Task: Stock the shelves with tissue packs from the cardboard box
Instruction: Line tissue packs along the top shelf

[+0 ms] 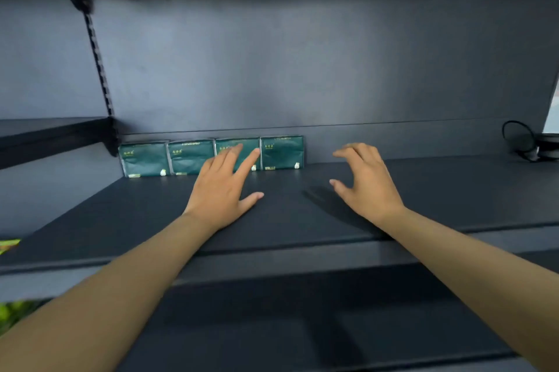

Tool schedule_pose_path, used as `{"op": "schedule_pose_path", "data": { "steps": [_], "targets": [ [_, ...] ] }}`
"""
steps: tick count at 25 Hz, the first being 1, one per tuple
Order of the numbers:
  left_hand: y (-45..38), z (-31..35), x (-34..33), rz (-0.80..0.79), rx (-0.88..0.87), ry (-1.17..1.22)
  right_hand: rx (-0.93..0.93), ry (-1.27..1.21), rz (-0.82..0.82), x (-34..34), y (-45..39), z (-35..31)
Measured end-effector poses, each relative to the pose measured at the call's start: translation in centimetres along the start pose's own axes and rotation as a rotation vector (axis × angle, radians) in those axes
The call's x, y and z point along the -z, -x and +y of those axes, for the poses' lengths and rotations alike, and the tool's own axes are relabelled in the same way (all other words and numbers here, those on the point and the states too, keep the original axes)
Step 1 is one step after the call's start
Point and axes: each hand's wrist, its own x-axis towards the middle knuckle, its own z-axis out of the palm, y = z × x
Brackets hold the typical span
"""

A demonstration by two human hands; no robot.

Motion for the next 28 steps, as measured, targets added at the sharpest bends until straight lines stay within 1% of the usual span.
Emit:
{"op": "schedule_pose_path", "data": {
  "steps": [2, 4, 5, 7, 10, 11, 14, 15, 17, 19, 21, 23, 28],
  "targets": [
    [1.9, 2.6, 3.7, 0.019, 0.024, -0.012, 0.072, -0.009, -0.004, 3.0, 3.3, -0.6],
    [4.6, 6.3, 6.8, 0.021, 0.065, -0.003, 0.102, -0.062, -0.021, 5.6, 7.3, -0.7],
    [6.1, 8.2, 7.8, 0.004, 0.056, 0.003, 0.11, -0.081, -0.035, 6.6, 9.2, -0.5],
    [9.6, 11.9, 9.0, -0.062, 0.018, 0.019, 0.117, -0.103, -0.086, 8.1, 13.1, -0.2],
    [15.8, 17.3, 8.4, -0.207, 0.001, 0.048, 0.104, -0.127, -0.257, 8.6, 19.7, 0.8],
    [17.9, 19.1, 8.0, -0.295, 0.011, 0.072, 0.098, -0.135, -0.34, 8.3, 22.0, 1.3],
    [25.2, 23.8, 5.4, -0.759, 0.035, 0.123, 0.068, -0.177, -0.62, 6.0, 28.8, 2.8],
    [27.8, 25.0, 4.3, -0.89, 0.027, 0.14, 0.042, -0.183, -0.723, 5.1, 31.0, 3.2],
    [32.7, 27.4, 2.3, -1.074, 0.035, 0.198, -0.031, -0.203, -0.922, 3.1, 35.2, 3.8],
    [37.3, 29.4, 0.6, -1.185, 0.089, 0.279, -0.093, -0.225, -1.083, 1.3, 38.9, 4.3],
    [40.5, 30.7, -0.5, -1.238, 0.112, 0.33, -0.129, -0.228, -1.212, -0.3, 41.9, 4.4],
    [42.7, 31.5, -1.4, -1.258, 0.095, 0.336, -0.127, -0.208, -1.294, -1.6, 44.1, 4.5],
    [44.3, 31.6, -2.6, -1.247, 0.103, 0.351, -0.068, -0.119, -1.319, -3.4, 46.1, 4.6]
  ]
}}
